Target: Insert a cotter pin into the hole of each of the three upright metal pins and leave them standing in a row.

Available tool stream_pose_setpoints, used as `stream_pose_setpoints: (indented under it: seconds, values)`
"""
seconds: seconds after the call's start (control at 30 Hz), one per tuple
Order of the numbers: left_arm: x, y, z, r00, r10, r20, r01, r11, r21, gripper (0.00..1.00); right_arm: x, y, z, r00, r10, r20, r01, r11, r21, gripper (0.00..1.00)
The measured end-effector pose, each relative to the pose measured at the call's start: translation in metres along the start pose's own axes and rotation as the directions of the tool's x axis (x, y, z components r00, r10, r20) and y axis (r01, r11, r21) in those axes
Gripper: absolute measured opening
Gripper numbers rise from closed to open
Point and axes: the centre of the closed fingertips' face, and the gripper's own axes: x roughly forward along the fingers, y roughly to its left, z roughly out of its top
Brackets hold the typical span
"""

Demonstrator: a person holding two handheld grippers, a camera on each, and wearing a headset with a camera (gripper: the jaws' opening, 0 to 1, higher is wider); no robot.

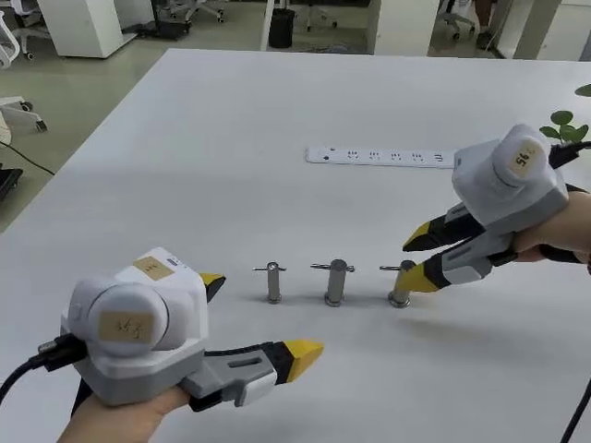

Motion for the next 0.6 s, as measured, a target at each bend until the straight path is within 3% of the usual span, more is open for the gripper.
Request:
stream_pose_setpoints:
  seconds: [0.1,0.17,0.33,0.43,0.53,0.6]
  values:
    - [0.000,0.001,0.003,1.0000,0.001,0.005,-0.001,1.000,-0.006,0.79,-0.007,0.001,0.007,0.9964,-0.050,0.069,0.044,0.996,0.082,0.33]
    - [-0.001,0.003,0.005,1.0000,0.003,0.008,-0.003,1.000,-0.004,0.79,-0.010,0.005,0.009,0.9933,-0.057,0.101,0.044,0.991,0.126,0.34]
    - [-0.002,0.007,0.008,0.9999,0.006,0.010,-0.006,1.000,-0.009,0.79,-0.018,0.012,0.009,0.9841,-0.107,0.142,0.077,0.977,0.201,0.40]
    - [-0.003,0.010,0.011,0.9998,0.011,0.014,-0.011,1.000,-0.019,0.79,-0.023,0.015,0.011,0.9745,-0.154,0.163,0.121,0.973,0.197,0.42]
    - [-0.003,0.017,0.013,0.9995,0.031,0.012,-0.030,0.999,-0.032,0.78,-0.027,0.018,0.014,0.9618,-0.197,0.190,0.140,0.950,0.281,0.45]
    - [-0.004,0.020,0.015,0.9991,0.039,0.017,-0.038,0.999,-0.037,0.78,-0.029,0.020,0.013,0.9573,-0.221,0.186,0.162,0.943,0.290,0.50]
